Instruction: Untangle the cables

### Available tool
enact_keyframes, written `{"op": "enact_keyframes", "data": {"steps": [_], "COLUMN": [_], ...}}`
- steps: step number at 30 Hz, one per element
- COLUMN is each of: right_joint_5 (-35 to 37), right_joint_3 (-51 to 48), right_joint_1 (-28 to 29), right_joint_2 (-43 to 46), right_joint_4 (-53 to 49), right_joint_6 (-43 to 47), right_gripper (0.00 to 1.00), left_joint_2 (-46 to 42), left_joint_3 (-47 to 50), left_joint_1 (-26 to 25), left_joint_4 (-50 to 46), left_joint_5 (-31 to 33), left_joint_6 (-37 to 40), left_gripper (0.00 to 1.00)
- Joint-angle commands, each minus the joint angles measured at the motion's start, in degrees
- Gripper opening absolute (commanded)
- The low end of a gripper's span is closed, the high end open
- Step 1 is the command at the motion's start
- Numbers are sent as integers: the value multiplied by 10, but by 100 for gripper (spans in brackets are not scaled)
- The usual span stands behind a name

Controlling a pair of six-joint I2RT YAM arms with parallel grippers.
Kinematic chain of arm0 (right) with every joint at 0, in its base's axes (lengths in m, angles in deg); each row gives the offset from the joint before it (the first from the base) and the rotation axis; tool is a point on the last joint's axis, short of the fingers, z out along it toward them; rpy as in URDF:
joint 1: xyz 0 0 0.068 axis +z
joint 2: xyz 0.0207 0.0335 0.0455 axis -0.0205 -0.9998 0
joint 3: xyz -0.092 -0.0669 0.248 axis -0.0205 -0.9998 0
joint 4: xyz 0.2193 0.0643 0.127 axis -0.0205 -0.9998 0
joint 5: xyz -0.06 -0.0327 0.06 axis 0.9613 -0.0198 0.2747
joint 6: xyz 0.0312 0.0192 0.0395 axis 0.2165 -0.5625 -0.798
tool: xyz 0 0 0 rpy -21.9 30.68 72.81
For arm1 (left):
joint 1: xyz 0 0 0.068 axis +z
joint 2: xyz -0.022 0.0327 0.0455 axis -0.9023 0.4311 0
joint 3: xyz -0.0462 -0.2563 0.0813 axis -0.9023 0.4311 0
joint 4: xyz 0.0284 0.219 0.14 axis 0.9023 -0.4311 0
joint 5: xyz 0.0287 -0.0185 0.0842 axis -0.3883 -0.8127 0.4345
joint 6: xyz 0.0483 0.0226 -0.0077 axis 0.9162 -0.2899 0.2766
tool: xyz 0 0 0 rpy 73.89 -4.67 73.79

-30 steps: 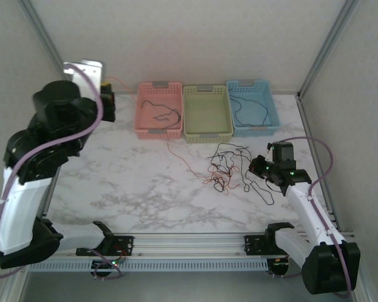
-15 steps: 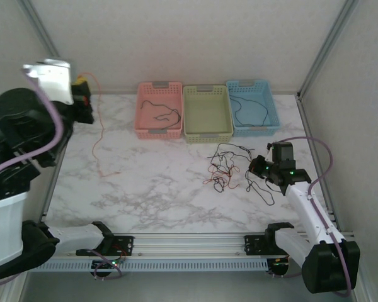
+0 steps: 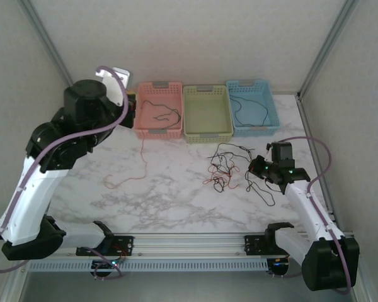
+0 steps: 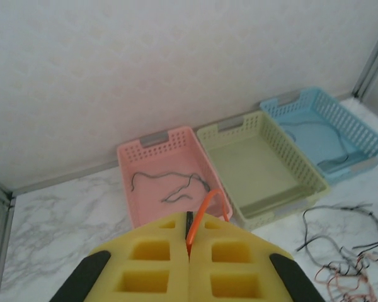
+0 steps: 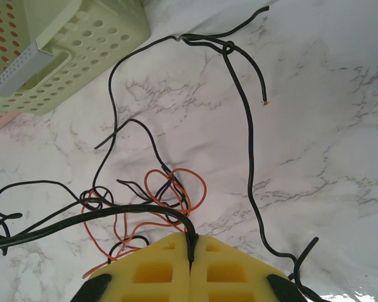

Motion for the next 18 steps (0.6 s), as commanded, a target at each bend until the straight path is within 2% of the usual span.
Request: {"op": "enact_keyframes", "data": {"steps": [1,7,14,18], "right_joint_5": [0,3,4,-1], "right_joint_3": [-2,-2,-10,-10], "right_joint_1": [2,2,2,2], "right_joint_2": [-1,-2,9,4], "right_joint_4": [3,2,1,3], "right_joint_6": [1,2,-1,0], "right_gripper": [0,0,0,0], "left_joint_2": [-21,-12,-25,-21], "left_joint_3": [-24,47,271,390], "left_joint_1": [4,4,4,26], "left_joint_4": [4,4,43,76], "left_joint_5": [-33,-10,24,23], "left_joint_6": [-21,-33,-101,-157], "left_gripper": [0,0,0,0]}}
